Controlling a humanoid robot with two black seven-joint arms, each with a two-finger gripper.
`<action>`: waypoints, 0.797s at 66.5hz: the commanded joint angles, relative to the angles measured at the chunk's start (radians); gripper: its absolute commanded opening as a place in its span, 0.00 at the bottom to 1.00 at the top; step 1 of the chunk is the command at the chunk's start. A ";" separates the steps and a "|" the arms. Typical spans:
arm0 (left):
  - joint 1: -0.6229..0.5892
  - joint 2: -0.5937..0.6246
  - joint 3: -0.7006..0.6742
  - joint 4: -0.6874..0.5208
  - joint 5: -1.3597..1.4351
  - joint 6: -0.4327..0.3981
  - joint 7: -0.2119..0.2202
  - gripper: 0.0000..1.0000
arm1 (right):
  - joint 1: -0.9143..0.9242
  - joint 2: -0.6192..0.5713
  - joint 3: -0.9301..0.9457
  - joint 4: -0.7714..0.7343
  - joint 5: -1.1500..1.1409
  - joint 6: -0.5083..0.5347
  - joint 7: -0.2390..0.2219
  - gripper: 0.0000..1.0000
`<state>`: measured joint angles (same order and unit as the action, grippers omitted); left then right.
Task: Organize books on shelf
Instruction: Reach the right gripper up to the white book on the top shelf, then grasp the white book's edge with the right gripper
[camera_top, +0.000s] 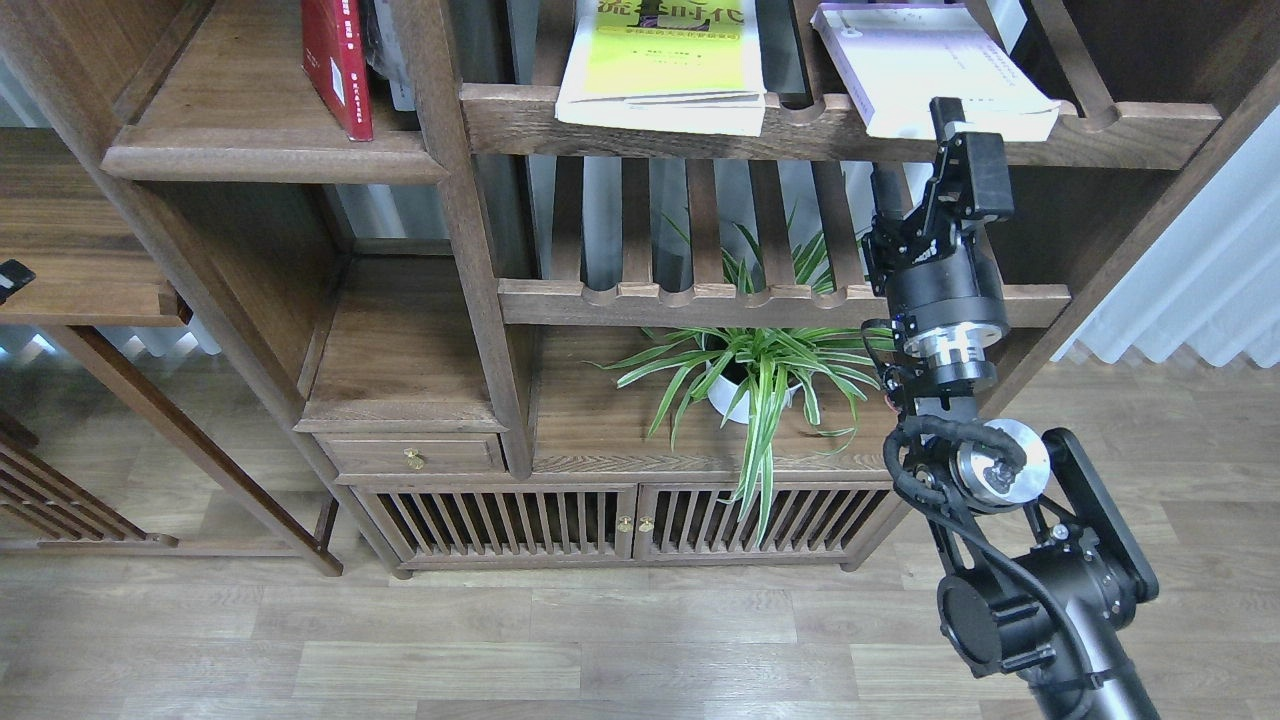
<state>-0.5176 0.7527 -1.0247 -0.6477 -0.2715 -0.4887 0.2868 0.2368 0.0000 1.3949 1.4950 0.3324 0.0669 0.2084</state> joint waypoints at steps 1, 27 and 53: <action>-0.001 -0.001 0.000 -0.001 0.000 0.000 0.002 1.00 | 0.010 0.000 0.001 -0.005 0.001 0.002 0.002 0.99; -0.004 0.004 -0.005 -0.001 -0.002 0.000 0.002 1.00 | 0.032 0.000 0.023 -0.035 -0.001 0.004 0.002 0.99; -0.004 0.004 -0.008 -0.001 -0.002 0.000 0.002 1.00 | 0.045 0.000 0.024 -0.038 0.001 0.005 0.000 0.99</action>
<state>-0.5215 0.7568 -1.0324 -0.6489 -0.2731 -0.4887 0.2884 0.2768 0.0000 1.4190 1.4573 0.3328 0.0729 0.2090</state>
